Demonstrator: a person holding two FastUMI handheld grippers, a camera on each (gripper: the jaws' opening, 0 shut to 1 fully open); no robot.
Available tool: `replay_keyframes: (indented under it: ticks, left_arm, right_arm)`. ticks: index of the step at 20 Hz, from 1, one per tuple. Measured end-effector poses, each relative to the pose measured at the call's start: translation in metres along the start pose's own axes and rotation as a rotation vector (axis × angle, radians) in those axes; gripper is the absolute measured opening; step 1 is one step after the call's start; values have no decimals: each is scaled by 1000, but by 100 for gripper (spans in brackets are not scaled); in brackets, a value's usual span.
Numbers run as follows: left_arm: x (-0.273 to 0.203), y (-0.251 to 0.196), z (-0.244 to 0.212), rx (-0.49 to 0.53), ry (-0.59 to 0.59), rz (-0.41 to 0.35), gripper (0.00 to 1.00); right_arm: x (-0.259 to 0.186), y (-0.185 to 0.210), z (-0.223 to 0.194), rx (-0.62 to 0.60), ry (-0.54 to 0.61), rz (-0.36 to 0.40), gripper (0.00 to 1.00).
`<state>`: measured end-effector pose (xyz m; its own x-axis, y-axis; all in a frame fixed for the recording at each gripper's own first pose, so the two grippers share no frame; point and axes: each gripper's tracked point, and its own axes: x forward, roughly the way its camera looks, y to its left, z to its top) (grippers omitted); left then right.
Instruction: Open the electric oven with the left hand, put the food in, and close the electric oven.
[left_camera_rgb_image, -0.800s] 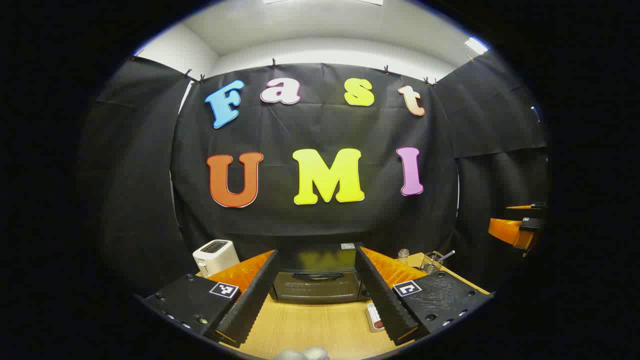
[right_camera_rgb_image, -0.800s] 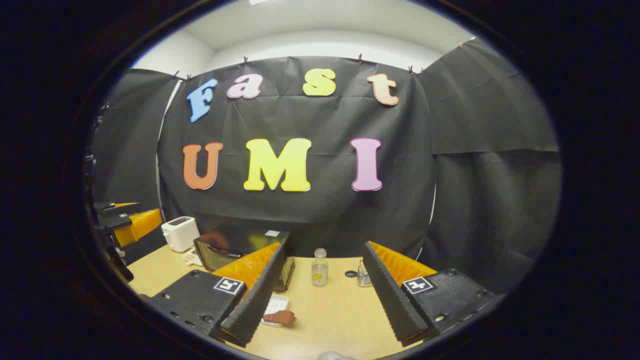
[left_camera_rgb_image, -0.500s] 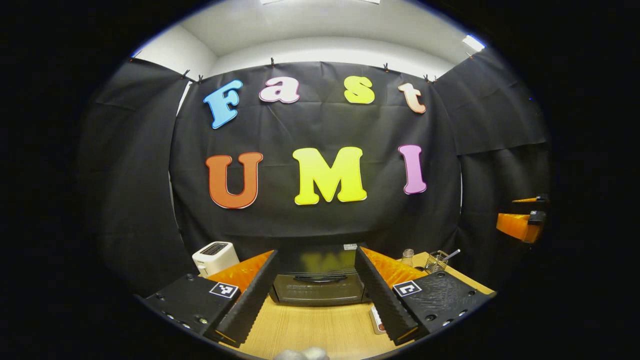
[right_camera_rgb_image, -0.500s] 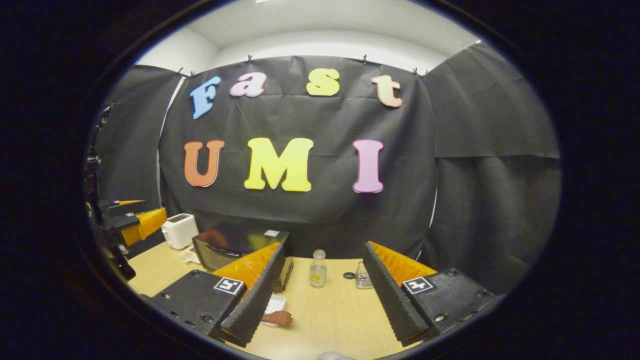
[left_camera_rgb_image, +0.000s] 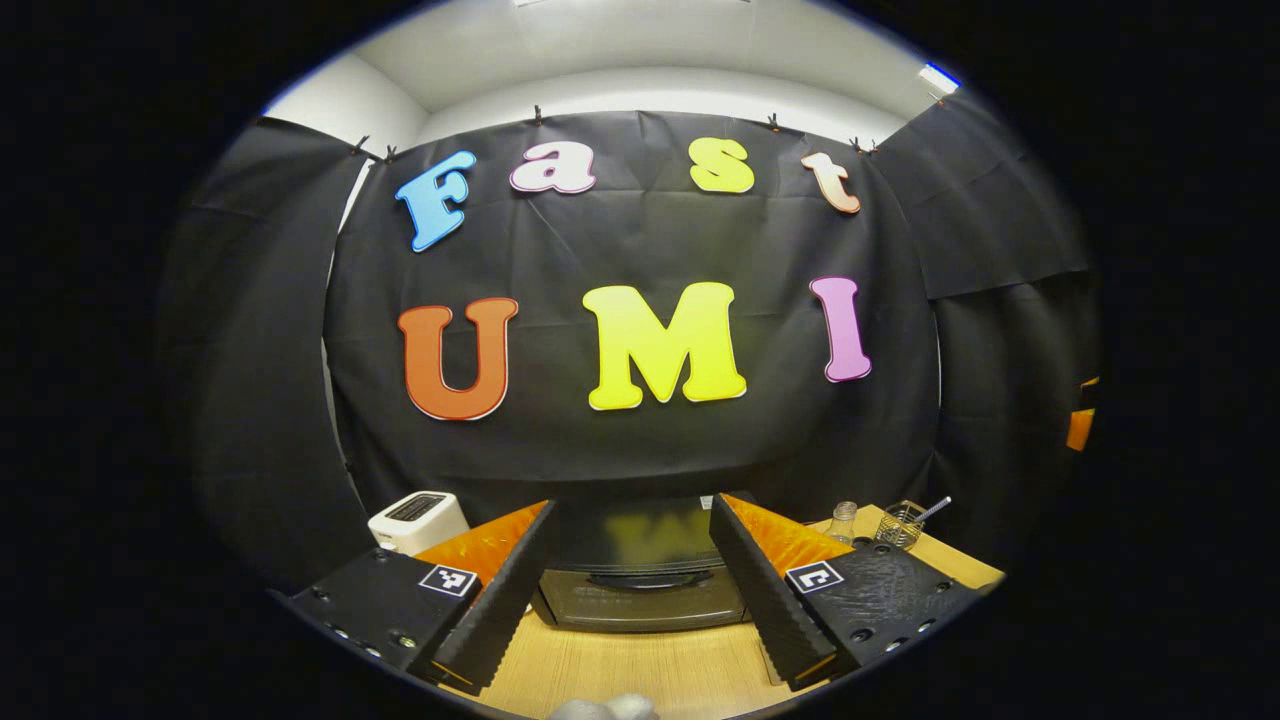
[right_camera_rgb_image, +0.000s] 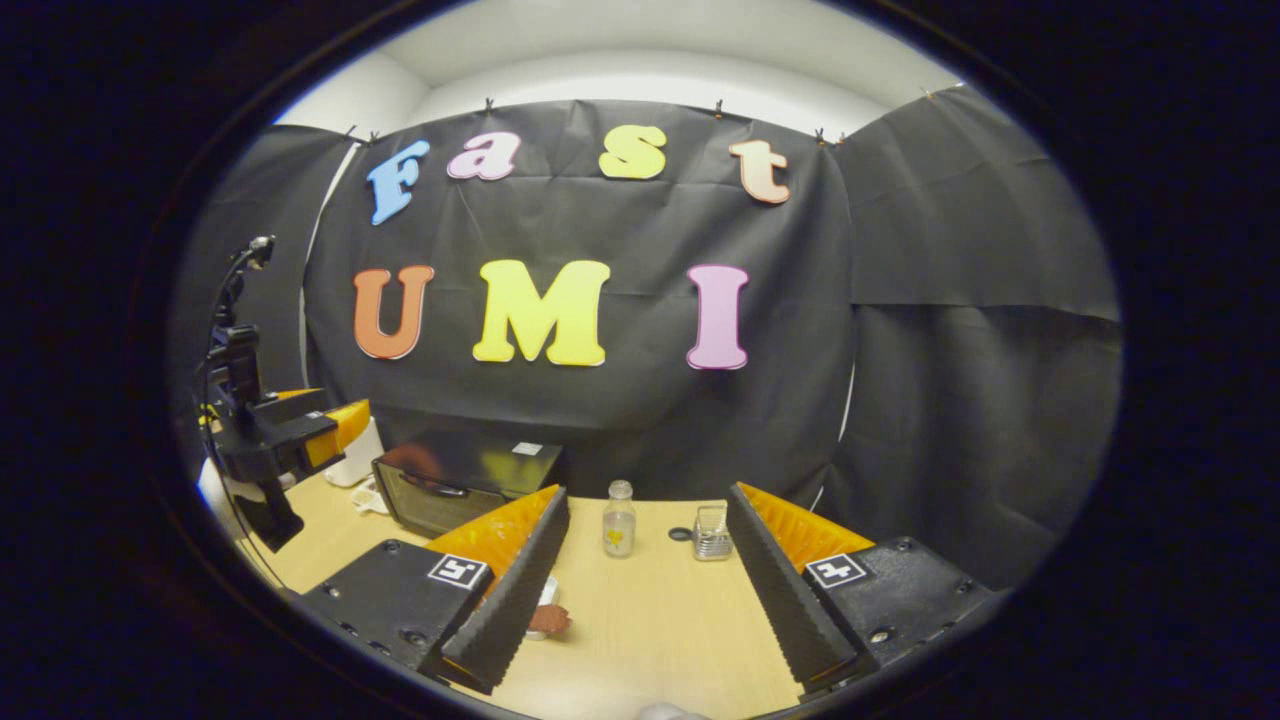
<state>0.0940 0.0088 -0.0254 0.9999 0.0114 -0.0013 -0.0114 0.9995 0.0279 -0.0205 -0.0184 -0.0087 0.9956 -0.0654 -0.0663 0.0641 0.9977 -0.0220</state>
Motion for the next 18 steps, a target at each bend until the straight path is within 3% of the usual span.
replay_keyframes:
  ticks: [1, 3, 8, 9, 11, 12, 16, 18]
  left_arm:
    - [11, -1, -6, 1, 7, -6, 96]
    - [33, -2, -23, -5, 33, -17, 96]
    - [83, -6, -77, -9, 137, -25, 100]
    - [91, -7, -88, -9, 158, -29, 100]
    - [103, -9, -106, -5, 184, -27, 97]
    - [107, -8, -114, 1, 195, -23, 97]
    - [118, -9, -140, 14, 258, -31, 97]
    - [119, -11, -156, 1, 304, -40, 97]
  right_arm:
    - [-3, -1, -2, 9, 9, -11, 96]
    - [-10, -8, -9, 20, 38, -43, 100]
    - [-16, -17, -30, 31, 118, -102, 96]
    - [-16, -19, -32, 25, 128, -109, 100]
    - [-13, -23, -31, 20, 131, -123, 96]
    - [-12, -21, -34, 22, 140, -123, 100]
    - [-9, -22, -33, 6, 146, -126, 96]
    - [-12, -21, -32, -5, 142, -125, 100]
